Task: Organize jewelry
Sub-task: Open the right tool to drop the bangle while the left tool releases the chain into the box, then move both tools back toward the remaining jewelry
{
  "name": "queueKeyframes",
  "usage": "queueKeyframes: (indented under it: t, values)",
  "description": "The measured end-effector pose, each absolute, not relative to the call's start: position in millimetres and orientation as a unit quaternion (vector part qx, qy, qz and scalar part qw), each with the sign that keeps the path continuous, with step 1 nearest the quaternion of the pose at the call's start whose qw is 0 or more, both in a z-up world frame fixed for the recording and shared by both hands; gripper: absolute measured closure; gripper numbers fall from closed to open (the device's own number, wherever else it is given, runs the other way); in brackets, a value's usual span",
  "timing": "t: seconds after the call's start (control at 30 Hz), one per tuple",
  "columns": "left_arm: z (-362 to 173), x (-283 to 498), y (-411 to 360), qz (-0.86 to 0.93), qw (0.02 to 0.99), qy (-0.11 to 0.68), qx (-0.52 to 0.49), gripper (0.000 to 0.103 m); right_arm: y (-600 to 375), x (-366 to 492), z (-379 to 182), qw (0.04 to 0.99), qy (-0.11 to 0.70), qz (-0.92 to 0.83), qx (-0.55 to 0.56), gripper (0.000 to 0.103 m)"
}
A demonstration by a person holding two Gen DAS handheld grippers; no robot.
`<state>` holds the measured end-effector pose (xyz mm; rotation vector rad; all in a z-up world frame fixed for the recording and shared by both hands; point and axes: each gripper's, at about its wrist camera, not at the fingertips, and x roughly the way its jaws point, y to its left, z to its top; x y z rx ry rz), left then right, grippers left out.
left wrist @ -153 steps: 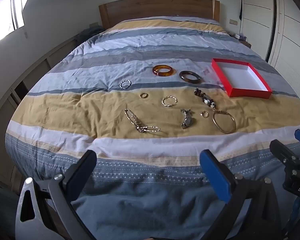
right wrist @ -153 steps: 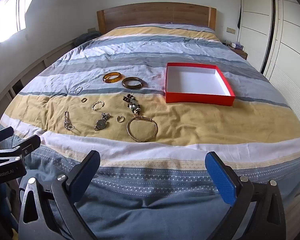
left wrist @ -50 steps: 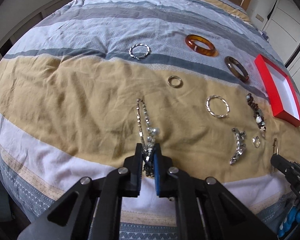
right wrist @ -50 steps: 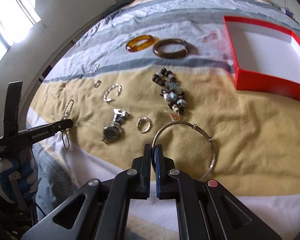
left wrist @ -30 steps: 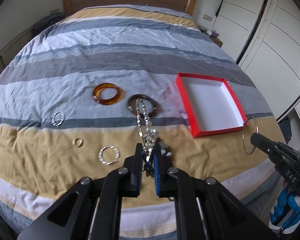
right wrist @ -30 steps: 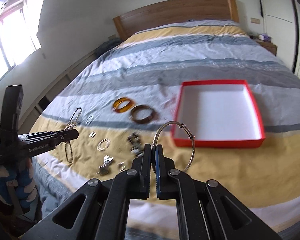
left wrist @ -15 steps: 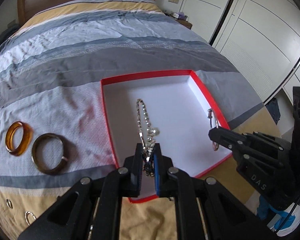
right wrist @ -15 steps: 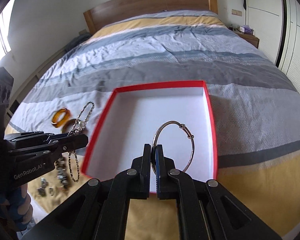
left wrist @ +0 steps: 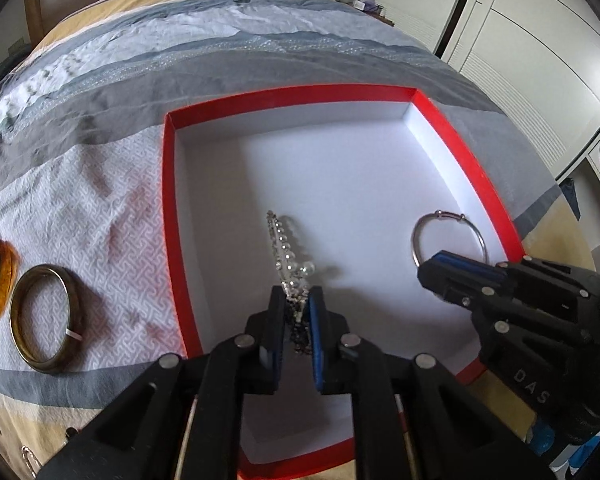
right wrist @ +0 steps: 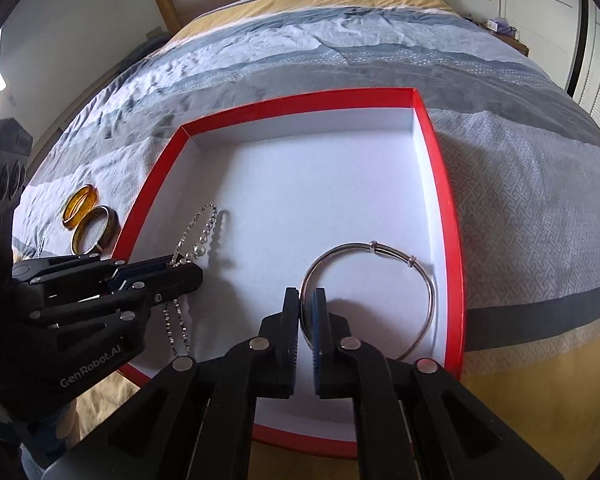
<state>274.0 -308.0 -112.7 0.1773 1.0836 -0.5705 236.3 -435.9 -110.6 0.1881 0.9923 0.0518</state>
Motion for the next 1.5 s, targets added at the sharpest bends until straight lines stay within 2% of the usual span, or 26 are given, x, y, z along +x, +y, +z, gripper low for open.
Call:
queueKeyframes:
  t: [0.07, 0.17, 0.2, 0.33, 0.43, 0.73, 0.9, 1.13, 1.3, 1.5]
  values:
    - [-111, 272, -308, -0.267, 0.816, 0.505, 0.089, 0.081, -436, 235, -107, 0.875, 0.475, 0.024, 0.088, 0.09]
    - [-106, 268, -309, -0.277, 0.816, 0.5, 0.086, 0.069, -435, 226, -95, 0.882, 0.465, 0.022, 0.08, 0.075]
    - [-101, 265, -306, -0.279, 0.815, 0.501, 0.082, 0.069, -436, 221, -88, 0.885, 0.458, 0.018, 0.078, 0.07]
    - [-77, 250, -292, -0.279, 0.825, 0.485, 0.075, 0.068, -444, 196, -61, 0.896, 0.436, -0.004, 0.084, 0.068]
    - [-52, 233, -273, -0.287, 0.828, 0.478, 0.062, 0.062, -444, 172, -41, 0.903, 0.421, -0.017, 0.088, 0.064]
    - [8, 156, -192, -0.301, 0.833, 0.462, 0.054, 0.06, -402, 87, 9, 0.918, 0.385, -0.002, 0.094, 0.058]
    - [24, 121, -115, -0.227, 0.851, 0.473, 0.032, 0.06, -362, 44, 26, 0.925, 0.368, 0.027, 0.09, 0.058]
    - [46, 77, -21, -0.166, 0.883, 0.439, 0.02, 0.06, -307, 5, 48, 0.934, 0.346, 0.057, 0.073, 0.058]
    - [37, 59, 13, -0.145, 0.886, 0.44, 0.008, 0.06, -276, -10, 53, 0.933, 0.344, 0.08, 0.061, 0.058]
    - [-4, 60, 0, -0.156, 0.871, 0.465, 0.022, 0.061, -261, -5, 32, 0.924, 0.366, 0.096, 0.059, 0.058]
